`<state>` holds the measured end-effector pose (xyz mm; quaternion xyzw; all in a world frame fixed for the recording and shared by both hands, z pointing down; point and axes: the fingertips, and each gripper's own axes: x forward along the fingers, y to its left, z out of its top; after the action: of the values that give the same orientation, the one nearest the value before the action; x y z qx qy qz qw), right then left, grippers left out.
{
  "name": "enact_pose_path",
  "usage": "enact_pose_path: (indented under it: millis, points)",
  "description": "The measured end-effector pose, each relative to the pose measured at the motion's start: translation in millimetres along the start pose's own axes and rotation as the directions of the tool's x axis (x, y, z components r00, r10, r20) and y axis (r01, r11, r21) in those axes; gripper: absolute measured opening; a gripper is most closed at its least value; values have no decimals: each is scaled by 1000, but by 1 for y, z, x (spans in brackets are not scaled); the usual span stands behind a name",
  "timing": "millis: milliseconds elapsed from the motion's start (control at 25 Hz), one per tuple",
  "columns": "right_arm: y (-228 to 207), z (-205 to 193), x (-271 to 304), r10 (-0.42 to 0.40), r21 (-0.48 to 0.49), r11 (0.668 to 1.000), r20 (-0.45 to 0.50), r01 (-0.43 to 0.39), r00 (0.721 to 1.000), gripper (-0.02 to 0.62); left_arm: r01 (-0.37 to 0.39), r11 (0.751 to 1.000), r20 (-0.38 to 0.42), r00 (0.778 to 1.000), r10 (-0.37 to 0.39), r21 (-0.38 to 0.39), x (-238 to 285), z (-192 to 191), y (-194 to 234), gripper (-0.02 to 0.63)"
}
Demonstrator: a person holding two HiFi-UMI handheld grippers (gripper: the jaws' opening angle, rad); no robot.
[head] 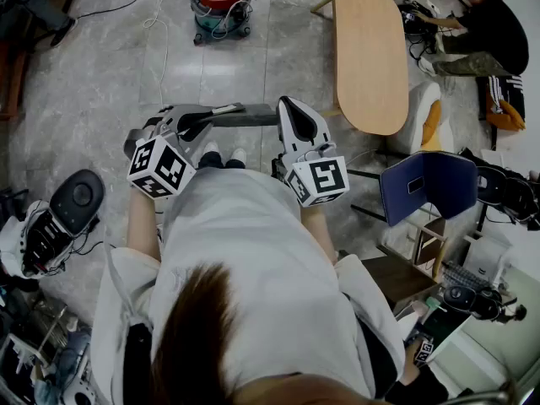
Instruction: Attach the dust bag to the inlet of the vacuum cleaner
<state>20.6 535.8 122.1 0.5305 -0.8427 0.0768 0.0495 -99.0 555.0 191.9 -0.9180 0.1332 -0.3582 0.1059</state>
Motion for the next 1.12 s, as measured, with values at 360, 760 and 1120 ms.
enact_pose_path:
  millis: [360,760,1120]
  points:
    - [-9,-11,-14,18,-23,1000,-5,-18,1000,2,-29,999,13,999,29,-21,12,4,-13,39]
    - [-11,-9,-35,25,-53,998,35,-23,999,2,-34,999,19,999,34,-22,19,12,-28,40]
    - [-21,-13,-25,12,-21,1000,24,-11,1000,2,-48,998,13,999,48,-33,25,10,-15,40]
